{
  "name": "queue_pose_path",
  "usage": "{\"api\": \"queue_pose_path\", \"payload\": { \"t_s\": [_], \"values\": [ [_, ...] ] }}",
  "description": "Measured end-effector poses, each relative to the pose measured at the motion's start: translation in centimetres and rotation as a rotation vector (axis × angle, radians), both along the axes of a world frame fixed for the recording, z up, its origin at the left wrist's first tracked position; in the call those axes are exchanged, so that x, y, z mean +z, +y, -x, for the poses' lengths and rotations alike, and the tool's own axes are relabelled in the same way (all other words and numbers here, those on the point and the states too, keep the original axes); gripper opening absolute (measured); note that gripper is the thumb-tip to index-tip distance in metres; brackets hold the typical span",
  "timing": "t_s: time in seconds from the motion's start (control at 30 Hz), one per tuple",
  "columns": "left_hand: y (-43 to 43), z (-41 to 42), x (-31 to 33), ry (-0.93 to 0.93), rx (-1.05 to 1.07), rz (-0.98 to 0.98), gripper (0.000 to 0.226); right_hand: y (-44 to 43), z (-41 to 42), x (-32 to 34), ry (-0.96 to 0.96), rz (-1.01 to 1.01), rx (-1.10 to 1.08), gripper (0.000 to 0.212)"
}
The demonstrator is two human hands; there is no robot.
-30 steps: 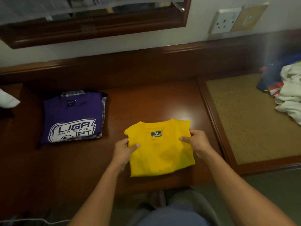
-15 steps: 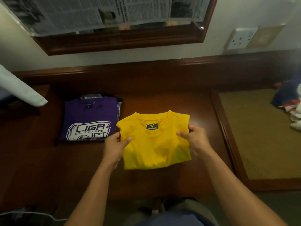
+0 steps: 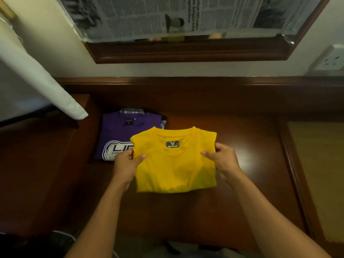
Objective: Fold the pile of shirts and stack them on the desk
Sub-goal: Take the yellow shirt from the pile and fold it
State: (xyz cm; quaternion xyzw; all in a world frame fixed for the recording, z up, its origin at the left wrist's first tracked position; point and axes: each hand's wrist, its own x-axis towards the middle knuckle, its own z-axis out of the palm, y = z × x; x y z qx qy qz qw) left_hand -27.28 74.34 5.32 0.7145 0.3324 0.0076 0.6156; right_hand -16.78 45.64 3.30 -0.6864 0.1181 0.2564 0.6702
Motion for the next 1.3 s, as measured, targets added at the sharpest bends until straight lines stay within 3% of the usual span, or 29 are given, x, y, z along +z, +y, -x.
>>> {"api": "queue_pose_path", "payload": {
  "t_s": [0.13,0.47,0.67,0.8,0.97,1.03,1.13,1.2,1.3],
  "values": [
    [6.0,-0.5,0.4,0.021,-0.015,-0.046,0.018,5.2,-0.1,-0.6,0.021,0.016,-0.007,0.023],
    [21.0,-5.6,-0.8,0.043,-0.080,-0.100,0.018,19.6,-3.2,-2.2,0.030,0.059,-0.002,0.024],
    [24.7,-8.9,-3.9,0.098,-0.073,-0.015,0.052,22.5,-6.1,-3.4,0.060,0.116,-0.017,0.037],
    [26.2,-10.4,-5.7,0.120,-0.070,-0.055,0.065,23.1,-8.1,-4.7,0.128,0.111,-0.039,0.067],
    [26.6,-12.1,-7.7,0.180,-0.078,-0.302,0.066,24.7,-9.4,-5.1,0.196,0.076,-0.039,0.051],
    [26.4,-12.3,-8.6,0.217,-0.121,-0.370,0.060,24.8,-9.4,-5.5,0.199,0.142,-0.015,0.046],
    [25.1,-11.4,-9.2,0.234,-0.163,-0.457,0.057,24.5,-8.8,-5.9,0.096,0.340,0.080,0.062],
    [23.7,-9.9,-8.8,0.203,-0.258,-0.608,0.062,24.4,-7.5,-5.8,-0.059,0.531,0.146,0.077],
    [22.1,-7.9,-9.9,0.056,-0.526,-0.902,0.072,25.4,-4.3,-6.1,-0.444,0.894,0.300,0.082]
  ]
}}
